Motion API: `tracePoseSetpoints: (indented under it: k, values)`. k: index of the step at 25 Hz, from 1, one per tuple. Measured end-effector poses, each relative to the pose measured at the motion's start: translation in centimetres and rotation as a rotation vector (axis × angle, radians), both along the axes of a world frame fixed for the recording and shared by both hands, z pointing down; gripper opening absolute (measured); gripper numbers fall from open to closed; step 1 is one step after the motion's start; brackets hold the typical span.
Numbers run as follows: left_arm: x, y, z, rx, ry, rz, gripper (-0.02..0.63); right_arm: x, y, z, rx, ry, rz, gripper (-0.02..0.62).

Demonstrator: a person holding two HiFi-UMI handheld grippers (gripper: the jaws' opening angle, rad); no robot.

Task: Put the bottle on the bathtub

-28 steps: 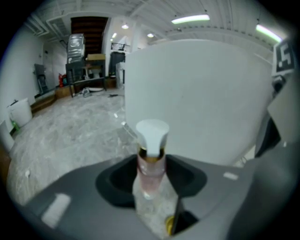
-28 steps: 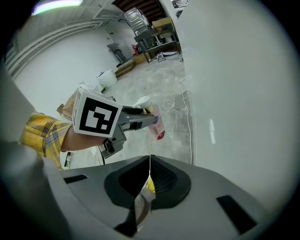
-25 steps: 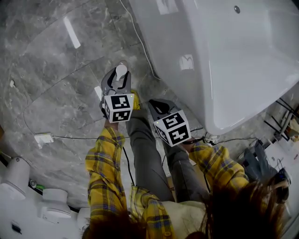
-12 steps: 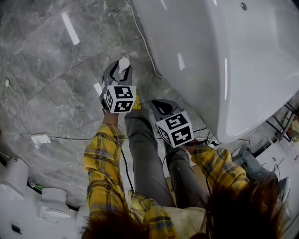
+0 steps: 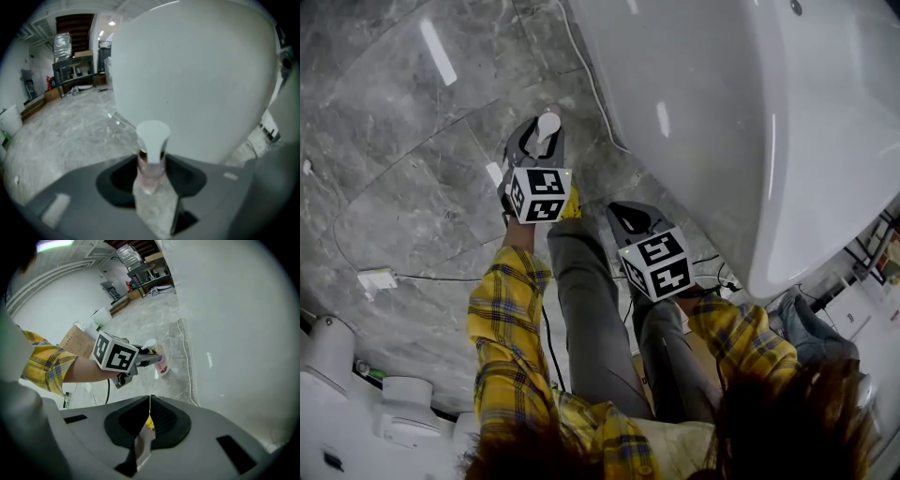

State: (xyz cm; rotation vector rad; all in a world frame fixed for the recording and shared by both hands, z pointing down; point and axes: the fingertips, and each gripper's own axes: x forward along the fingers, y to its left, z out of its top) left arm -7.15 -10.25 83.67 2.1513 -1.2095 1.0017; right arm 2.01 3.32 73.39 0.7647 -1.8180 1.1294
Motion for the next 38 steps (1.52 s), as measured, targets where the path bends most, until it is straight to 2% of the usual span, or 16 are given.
tracePoseSetpoints:
  k: [10,17,25,31,38]
  values:
    - [-1.0,1.4,1.8,-0.01,0.008,-0.031,0.191,0.6,0.3,0.6,-0.001,0.001,0.01,0.015]
    - [-1.1,2.3,2.1,-0.018,0.014,-0.006,0.192,0.3,1.0,0.8,-0.022,-0.009,0.012,0.014]
    - [-1.3,2.9,2.4,-0.041,-0.018,0.016,0.193,-0.1,0.7,0.7,0.0,-0.015,0.013,0.014]
    - [-0.7,2.5,0.8,-0.025,0.008,0.003,0.247,-0.3,0.9,-0.5,0.013,-0.023,0.004,0.014]
    - [-0.7,2.9,-1.6,-0.02,-0.005,-0.005,0.247,-0.8,0.7,-2.6,0.042,-0.04,0.005,0.014]
